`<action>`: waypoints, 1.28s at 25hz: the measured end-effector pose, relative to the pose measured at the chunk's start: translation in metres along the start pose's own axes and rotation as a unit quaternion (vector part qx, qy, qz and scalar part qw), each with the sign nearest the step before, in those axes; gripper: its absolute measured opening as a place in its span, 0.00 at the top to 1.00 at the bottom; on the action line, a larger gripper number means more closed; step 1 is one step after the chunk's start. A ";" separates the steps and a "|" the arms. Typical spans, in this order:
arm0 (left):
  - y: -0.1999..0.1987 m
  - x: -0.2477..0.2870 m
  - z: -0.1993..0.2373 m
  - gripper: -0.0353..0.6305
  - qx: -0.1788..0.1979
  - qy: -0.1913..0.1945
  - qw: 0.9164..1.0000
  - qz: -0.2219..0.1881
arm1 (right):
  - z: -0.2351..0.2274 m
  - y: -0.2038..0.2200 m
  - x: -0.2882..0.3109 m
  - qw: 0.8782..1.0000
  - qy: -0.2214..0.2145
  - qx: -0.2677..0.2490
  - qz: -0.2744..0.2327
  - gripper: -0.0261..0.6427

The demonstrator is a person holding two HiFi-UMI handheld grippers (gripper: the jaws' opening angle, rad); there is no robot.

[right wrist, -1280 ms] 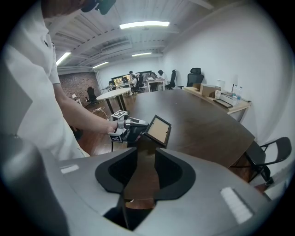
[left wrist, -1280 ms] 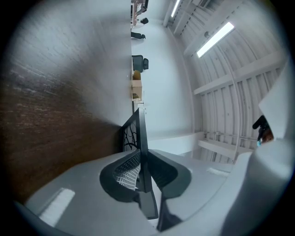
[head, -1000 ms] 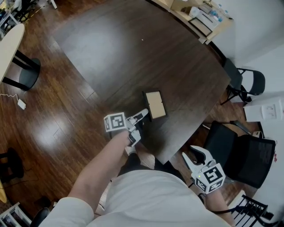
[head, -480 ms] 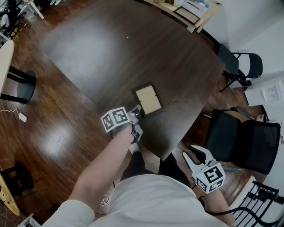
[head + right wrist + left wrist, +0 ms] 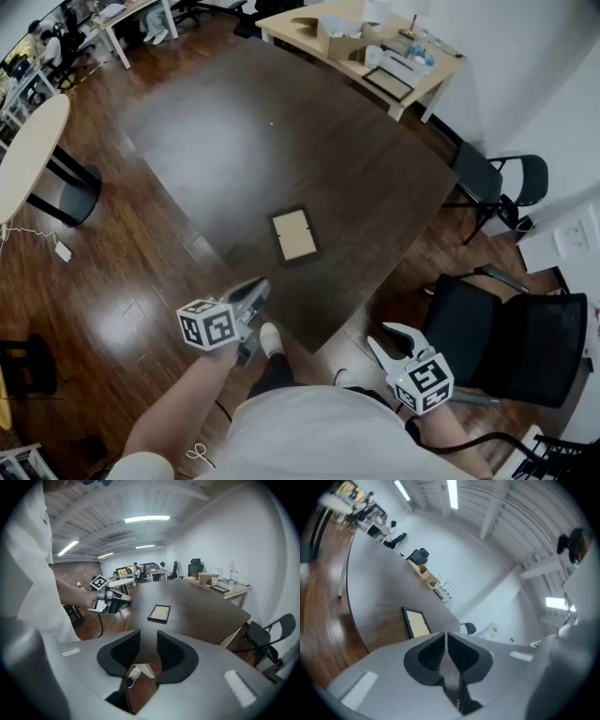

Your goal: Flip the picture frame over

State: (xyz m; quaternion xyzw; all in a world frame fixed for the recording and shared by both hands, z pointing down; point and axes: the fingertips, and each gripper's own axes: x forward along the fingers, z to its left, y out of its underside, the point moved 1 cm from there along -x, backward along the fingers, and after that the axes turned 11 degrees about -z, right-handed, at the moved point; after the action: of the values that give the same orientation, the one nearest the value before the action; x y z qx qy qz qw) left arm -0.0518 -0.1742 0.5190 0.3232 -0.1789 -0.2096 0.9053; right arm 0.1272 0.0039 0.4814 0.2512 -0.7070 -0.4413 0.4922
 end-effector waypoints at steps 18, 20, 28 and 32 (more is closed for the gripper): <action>0.140 -0.157 -0.230 0.94 0.251 -0.077 0.964 -0.036 | 0.015 0.053 -0.127 0.990 -0.124 -0.041 -0.045 0.81; 0.137 -0.164 -0.238 0.94 0.249 -0.067 0.965 -0.043 | 0.022 0.046 -0.132 0.990 -0.121 -0.042 -0.056 0.81; 0.132 -0.222 -0.263 0.94 0.238 -0.045 0.966 -0.091 | 0.085 0.036 -0.157 0.986 -0.135 -0.061 -0.077 0.78; 0.151 -0.245 -0.255 0.94 0.233 -0.036 0.969 -0.078 | 0.104 0.043 -0.169 0.988 -0.118 -0.073 -0.072 0.78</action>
State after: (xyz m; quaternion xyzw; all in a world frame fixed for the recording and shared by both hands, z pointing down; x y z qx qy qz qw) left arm -0.1024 0.1830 0.3873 0.5301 -0.2293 -0.2441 0.7790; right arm 0.1016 0.1975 0.4256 0.2110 -0.7065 -0.5524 0.3888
